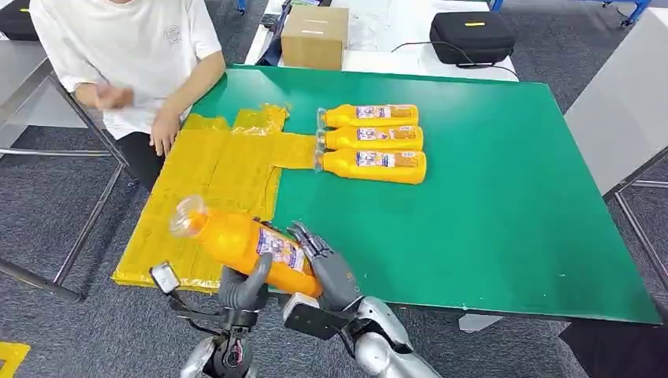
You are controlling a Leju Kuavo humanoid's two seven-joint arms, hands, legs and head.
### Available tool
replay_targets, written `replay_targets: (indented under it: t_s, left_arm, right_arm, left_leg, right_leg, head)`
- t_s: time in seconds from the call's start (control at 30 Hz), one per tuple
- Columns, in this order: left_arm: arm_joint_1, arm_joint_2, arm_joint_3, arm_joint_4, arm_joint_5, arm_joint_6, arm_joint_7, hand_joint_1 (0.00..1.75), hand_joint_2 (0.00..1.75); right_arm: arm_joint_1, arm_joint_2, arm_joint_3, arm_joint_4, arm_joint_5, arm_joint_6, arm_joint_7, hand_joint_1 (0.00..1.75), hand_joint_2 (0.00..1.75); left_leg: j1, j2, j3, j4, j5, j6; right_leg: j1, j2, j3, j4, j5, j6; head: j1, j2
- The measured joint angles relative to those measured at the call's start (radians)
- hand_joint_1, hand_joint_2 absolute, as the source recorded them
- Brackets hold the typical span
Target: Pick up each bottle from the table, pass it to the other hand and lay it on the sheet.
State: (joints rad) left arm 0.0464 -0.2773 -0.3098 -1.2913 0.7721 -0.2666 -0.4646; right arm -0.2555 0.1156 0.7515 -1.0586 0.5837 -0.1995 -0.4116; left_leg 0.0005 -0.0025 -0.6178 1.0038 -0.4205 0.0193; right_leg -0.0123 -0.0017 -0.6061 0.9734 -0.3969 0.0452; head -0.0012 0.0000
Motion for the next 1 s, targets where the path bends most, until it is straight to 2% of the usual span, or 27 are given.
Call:
replay_targets:
  t_s: [0.47, 0.67, 0.83, 1.0]
  left_arm:
    - [-0.002, -0.002, -0.005, -0.021, -0.079, 0.003, -0.061, 1.75, 1.75]
    - [-0.017, -0.001, 0.013, -0.051, -0.255, 0.166, -0.16, 1.75, 1.75]
    - [-0.035, 0.002, 0.068, -0.076, -0.363, 0.253, -0.197, 1.75, 1.75]
    - [-0.058, 0.0, 0.147, -0.106, -0.632, 0.468, -0.232, 1.75, 1.75]
  right_arm:
    - [0.05, 0.0, -0.032, -0.058, -0.04, -0.029, -0.012, 0.0, 0.0]
    - [0.121, -0.012, -0.096, -0.136, -0.025, -0.139, -0.024, 0.0, 0.0]
    - [0.175, -0.035, -0.174, -0.203, -0.006, -0.172, -0.037, 0.0, 0.0]
    - [0.217, -0.046, -0.252, -0.245, 0.046, -0.218, -0.055, 0.0, 0.0]
  left_leg:
    - [0.0, 0.0, 0.0, 0.0, 0.0, 0.0]
    - [0.0, -0.001, 0.0, 0.0, 0.0, 0.0]
    - [0.0, -0.001, 0.0, 0.0, 0.0, 0.0]
    - [0.0, -0.001, 0.0, 0.0, 0.0, 0.0]
  right_leg:
    - [0.0, 0.0, 0.0, 0.0, 0.0, 0.0]
    - [0.0, -0.001, 0.0, 0.0, 0.0, 0.0]
    - [0.0, 0.0, 0.0, 0.0, 0.0, 0.0]
    - [0.0, 0.0, 0.0, 0.0, 0.0, 0.0]
  head:
    - [0.0, 0.0]
    - [0.0, 0.0]
    - [0.0, 0.0]
    - [0.0, 0.0]
